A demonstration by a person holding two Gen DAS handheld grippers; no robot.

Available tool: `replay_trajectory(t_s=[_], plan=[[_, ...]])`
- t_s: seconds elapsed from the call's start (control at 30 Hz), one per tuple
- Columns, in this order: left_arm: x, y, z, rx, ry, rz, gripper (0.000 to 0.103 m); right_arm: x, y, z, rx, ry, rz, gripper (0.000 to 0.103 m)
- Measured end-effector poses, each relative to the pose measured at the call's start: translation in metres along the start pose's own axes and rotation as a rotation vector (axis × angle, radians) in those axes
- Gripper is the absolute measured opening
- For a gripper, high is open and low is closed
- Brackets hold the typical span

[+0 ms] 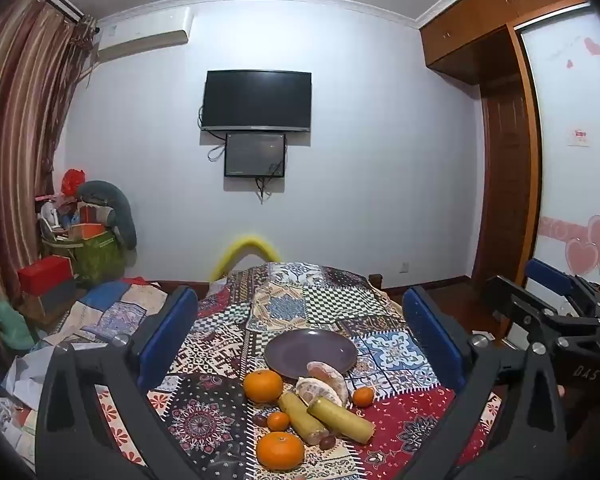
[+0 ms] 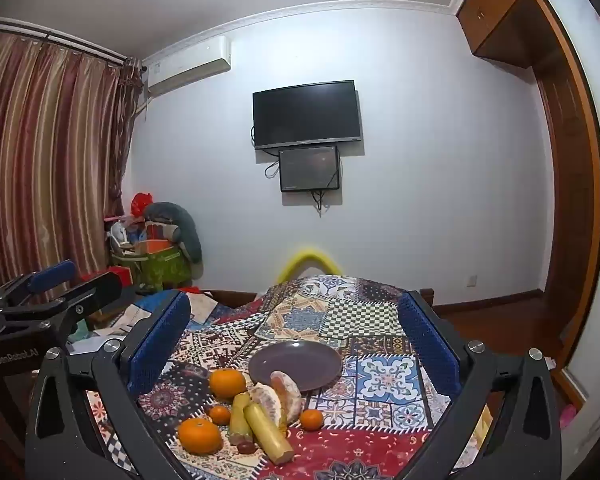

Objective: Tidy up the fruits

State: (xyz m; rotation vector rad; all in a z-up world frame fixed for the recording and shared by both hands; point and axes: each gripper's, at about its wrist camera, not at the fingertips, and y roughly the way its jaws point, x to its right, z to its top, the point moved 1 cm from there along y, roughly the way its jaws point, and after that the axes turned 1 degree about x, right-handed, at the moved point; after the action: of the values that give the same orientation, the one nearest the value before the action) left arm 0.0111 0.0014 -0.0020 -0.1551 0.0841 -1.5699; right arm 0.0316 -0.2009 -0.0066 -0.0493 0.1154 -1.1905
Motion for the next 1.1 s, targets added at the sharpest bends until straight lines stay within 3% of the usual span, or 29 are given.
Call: replay_trajectory(t_s=[1.1], plan=[[0.007,-0.003,0.004,0.017,0.041,0.027,0.103,-0.003,0.000,0.000,0.004,0.024,0.026,0.103]])
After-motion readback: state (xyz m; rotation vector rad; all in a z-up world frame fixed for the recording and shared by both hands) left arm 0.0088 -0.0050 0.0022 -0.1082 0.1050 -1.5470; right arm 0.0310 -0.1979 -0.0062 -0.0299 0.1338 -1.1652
